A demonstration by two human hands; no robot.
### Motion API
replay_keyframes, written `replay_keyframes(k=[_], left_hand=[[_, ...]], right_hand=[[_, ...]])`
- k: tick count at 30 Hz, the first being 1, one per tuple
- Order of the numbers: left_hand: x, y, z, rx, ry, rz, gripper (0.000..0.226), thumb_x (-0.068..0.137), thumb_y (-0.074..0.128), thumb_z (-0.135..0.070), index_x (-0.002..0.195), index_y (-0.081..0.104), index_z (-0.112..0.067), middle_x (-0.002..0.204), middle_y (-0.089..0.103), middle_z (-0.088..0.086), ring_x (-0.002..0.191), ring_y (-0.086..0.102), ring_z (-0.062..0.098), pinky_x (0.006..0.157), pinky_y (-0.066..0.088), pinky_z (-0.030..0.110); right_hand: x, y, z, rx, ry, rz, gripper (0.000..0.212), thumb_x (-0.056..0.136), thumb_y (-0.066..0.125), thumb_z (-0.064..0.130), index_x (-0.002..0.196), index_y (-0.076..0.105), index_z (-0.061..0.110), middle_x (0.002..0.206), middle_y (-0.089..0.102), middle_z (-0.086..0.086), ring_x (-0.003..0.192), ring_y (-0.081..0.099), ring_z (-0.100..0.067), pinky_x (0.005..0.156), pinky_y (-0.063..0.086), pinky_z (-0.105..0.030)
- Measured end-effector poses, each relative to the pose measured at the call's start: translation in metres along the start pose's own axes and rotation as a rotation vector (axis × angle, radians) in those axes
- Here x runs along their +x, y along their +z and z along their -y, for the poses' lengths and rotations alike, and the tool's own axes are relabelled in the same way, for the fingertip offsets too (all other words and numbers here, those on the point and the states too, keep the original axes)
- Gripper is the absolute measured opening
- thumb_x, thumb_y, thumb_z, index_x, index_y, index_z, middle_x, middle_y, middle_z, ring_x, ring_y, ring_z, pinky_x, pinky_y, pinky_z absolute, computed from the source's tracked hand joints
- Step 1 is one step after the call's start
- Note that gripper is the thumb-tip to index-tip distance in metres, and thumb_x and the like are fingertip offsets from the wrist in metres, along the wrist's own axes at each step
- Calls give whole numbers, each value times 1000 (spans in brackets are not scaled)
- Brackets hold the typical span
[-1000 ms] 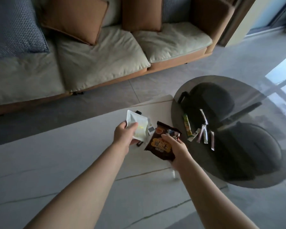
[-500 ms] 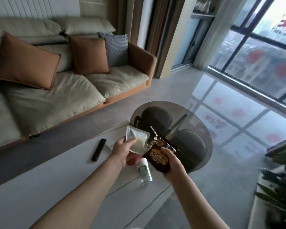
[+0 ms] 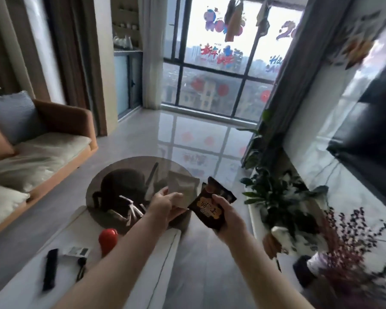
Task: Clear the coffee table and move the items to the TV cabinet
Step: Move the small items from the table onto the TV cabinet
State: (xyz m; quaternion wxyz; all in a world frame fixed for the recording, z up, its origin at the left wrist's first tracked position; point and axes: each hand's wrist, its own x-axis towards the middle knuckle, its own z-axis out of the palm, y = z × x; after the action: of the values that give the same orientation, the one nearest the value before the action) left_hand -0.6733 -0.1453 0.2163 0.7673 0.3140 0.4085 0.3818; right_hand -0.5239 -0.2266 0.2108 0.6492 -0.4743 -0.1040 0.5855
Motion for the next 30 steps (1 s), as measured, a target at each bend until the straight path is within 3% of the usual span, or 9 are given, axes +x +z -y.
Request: replay_keyframes(k=[2,7,12,17,23,25,27,30], left_hand=[[-10,33,14,11,-44,88,26,87,52,7,101,54,-15,95,59,14,84,61,29,52,57,36],[-44,101,71,106,-85,356,36,81,56,10,111,56,-10,96,66,14,80,67,25,55,57,31],[-102,151,157,222,-206,507,28,82,59,8,105,56,-8,94,68,12,80,68,23,58,58,29],[-176,180,257,332,-357,568,26,84,57,6,107,59,-7,95,69,14,80,68,23,61,59,32],[-281,216,366,398,-555,704,23,87,55,3,105,63,-9,94,70,14,85,68,25,67,60,33],[-313,229,398,407,-624,765,21,87,56,0,105,63,-10,99,68,15,88,67,27,70,60,35],[-342,240,428,437,-687,804,21,89,55,-2,106,61,-11,98,67,16,86,66,27,62,61,34],[-376,256,475,505,-768,802,18,92,51,-4,105,60,-12,91,67,14,82,65,26,64,58,37]], right_hand=[[-24,-31,16,48,-68,-27,19,88,58,17,102,62,4,83,74,-17,70,72,-28,56,59,-35],[-100,-124,31,145,-241,-147,40,74,64,18,111,62,4,96,72,-20,79,72,-29,62,59,-36],[-198,-217,5,229,-353,-418,26,76,62,14,99,65,3,88,72,-21,73,71,-30,62,59,-37],[-312,-297,-38,298,-297,-653,13,84,60,19,88,67,8,70,73,-13,56,70,-23,45,54,-26],[-439,-370,-86,383,-283,-869,27,82,66,25,101,66,5,90,72,-18,78,67,-29,58,55,-30],[-476,-391,-100,410,-298,-926,30,80,67,27,101,67,5,87,72,-17,76,68,-29,57,54,-31],[-510,-410,-114,459,-313,-982,31,81,67,29,100,66,5,80,74,-15,70,69,-28,52,54,-30],[-554,-438,-140,567,-351,-1080,37,81,67,29,108,65,3,98,71,-20,89,66,-34,65,54,-35]])
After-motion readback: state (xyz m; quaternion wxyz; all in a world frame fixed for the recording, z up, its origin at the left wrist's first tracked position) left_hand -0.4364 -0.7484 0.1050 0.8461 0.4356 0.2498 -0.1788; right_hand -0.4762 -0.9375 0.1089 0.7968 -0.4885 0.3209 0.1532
